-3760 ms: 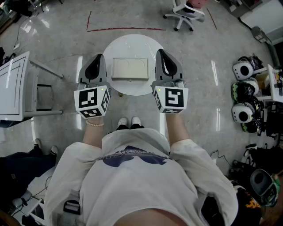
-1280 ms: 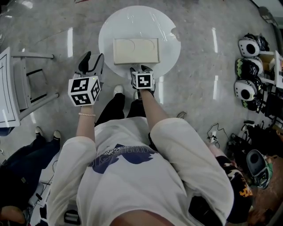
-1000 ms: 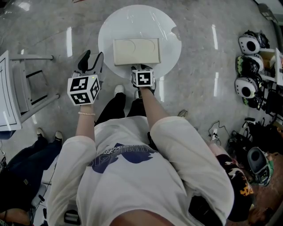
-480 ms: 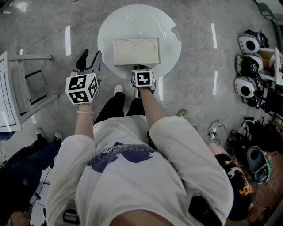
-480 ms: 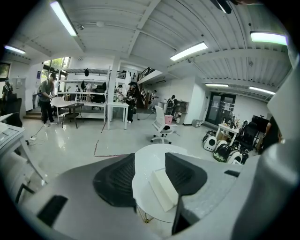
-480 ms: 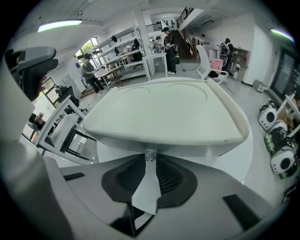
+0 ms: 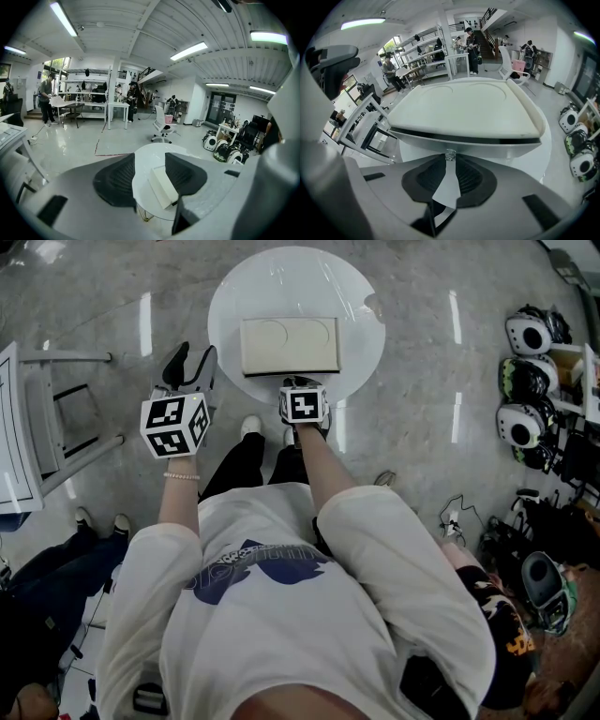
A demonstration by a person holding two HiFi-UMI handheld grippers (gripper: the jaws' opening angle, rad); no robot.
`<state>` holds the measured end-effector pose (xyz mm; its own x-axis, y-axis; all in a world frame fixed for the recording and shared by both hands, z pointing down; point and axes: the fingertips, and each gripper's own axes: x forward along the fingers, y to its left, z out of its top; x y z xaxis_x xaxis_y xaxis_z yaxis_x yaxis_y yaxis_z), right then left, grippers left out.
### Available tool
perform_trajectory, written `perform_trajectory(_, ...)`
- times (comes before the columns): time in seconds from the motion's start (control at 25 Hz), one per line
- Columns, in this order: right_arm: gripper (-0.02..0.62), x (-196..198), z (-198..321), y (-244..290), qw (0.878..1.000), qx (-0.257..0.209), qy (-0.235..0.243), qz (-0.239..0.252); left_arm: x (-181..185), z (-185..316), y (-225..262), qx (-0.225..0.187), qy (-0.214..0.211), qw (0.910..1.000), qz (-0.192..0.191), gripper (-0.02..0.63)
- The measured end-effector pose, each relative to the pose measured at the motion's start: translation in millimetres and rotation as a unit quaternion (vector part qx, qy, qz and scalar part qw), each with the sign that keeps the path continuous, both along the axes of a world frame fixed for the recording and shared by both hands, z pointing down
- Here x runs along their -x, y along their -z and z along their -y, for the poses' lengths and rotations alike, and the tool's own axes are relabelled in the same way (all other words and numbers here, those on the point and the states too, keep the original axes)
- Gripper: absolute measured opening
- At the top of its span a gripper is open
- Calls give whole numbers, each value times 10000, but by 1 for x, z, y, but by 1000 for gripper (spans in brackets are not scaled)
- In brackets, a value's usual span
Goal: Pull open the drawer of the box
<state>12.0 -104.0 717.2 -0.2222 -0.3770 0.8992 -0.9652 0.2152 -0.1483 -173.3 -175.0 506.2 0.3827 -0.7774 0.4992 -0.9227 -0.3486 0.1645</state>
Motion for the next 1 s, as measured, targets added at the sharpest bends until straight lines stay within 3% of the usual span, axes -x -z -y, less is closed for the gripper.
perform_trajectory(1.0, 60, 0, -68, -5, 9999, 72, 110, 83, -6, -30, -5, 35, -38, 10000, -80, 186)
